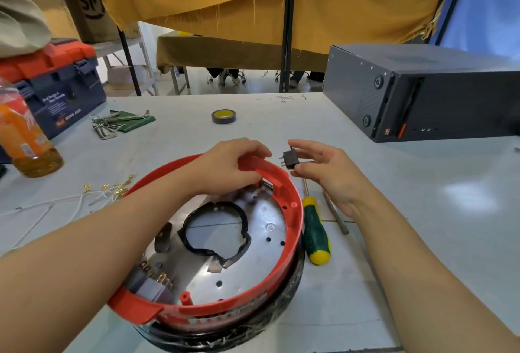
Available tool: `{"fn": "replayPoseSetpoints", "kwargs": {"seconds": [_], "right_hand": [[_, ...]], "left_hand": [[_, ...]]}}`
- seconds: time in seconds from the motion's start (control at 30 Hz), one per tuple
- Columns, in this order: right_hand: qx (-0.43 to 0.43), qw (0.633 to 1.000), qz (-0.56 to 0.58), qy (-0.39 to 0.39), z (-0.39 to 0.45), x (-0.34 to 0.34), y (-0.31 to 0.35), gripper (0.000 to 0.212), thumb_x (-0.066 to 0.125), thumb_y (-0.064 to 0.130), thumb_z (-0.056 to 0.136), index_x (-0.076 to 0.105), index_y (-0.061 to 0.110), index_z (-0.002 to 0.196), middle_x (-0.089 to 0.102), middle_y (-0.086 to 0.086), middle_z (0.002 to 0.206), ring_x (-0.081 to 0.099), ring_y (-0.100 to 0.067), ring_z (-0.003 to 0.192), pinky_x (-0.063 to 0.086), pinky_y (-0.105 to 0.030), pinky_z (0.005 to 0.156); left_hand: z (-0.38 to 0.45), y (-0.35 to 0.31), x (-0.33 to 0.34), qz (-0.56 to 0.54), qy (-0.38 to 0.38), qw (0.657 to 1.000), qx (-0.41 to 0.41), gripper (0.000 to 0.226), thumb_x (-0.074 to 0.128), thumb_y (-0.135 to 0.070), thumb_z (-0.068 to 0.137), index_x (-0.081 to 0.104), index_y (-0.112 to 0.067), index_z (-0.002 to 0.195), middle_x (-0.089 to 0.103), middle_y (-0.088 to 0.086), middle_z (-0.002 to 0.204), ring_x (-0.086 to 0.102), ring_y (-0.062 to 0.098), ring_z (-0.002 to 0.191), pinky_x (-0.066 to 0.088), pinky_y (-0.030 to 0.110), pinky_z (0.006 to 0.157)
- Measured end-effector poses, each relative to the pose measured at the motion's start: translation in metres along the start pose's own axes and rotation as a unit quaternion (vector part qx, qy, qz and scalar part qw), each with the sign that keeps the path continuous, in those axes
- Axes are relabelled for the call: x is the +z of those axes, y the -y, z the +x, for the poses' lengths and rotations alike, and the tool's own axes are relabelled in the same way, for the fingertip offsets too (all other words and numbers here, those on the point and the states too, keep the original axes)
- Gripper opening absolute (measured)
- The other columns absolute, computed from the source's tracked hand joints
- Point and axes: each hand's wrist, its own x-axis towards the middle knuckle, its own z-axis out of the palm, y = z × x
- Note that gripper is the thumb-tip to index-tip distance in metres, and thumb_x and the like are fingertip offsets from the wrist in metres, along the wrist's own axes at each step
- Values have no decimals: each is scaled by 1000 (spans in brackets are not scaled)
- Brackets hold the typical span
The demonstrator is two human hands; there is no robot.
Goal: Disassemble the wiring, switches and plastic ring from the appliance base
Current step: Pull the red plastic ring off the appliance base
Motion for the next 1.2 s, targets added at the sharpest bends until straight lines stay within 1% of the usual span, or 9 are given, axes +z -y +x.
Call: {"fn": "replayPoseSetpoints", "kwargs": {"seconds": [0.1,0.23,0.37,0.5,0.6,0.73,0.9,1.1,1.2], "right_hand": [[-36,999,28,-17,-3,1,6,47,62,-9,81,64,23,115,69,-7,110,68,-19,96,52,-30,93],[-90,996,15,16,-8,10,20,44,67,-4,80,64,21,116,71,-1,107,69,-18,97,53,-27,89],[-136,990,-38,26,-14,25,38,44,74,0,76,65,23,113,69,4,101,68,-10,86,54,-21,75],[-169,979,-109,32,-18,41,50,47,76,9,76,62,37,111,66,6,103,65,-6,87,53,-19,80],[-165,958,-228,51,-18,49,51,51,74,27,80,54,40,125,57,12,123,55,1,107,41,-12,94],[-48,901,-420,92,-13,47,44,64,70,34,83,41,31,140,40,5,144,38,-14,131,28,-22,100],[-45,883,-460,85,-10,48,35,44,58,9,90,53,24,130,62,0,123,55,-16,102,31,-16,73],[-42,893,-440,81,3,45,35,46,59,3,89,60,35,122,67,9,114,62,-10,85,40,-22,75],[-40,889,-449,80,9,42,33,48,60,4,89,59,39,122,67,10,113,65,-13,85,47,-26,75]], "left_hand": [[0,-6,-6,-87,-33,995,-16,28,62,-22,87,60,-33,112,60,-17,114,54,-3,109,40,15,93],[-1,-17,-14,-186,-78,979,-14,26,68,-35,83,67,-27,108,71,-10,99,65,2,94,50,24,89],[-9,-25,-24,-282,-77,956,-24,13,73,-21,81,72,-15,92,73,5,79,67,15,71,57,34,77],[-24,-23,-39,-313,-82,945,-38,8,72,-11,81,73,-14,87,73,5,78,69,14,72,57,24,70],[-41,-6,-59,-271,-104,955,-63,14,69,-10,83,74,-18,93,72,8,91,69,11,80,54,18,68],[-71,32,-87,-167,-121,969,-137,20,70,-18,84,71,-35,94,68,-1,100,68,15,85,53,23,74],[-100,83,-100,-93,-139,961,-220,21,72,-22,83,67,-24,103,68,-7,98,67,18,84,51,28,76],[-102,115,-85,4,-127,964,-234,15,73,-19,82,70,-22,96,66,-13,80,64,7,76,40,7,57],[-93,123,-75,43,-113,966,-228,17,72,-18,82,72,-19,99,65,-8,85,60,7,75,39,10,58]]}}
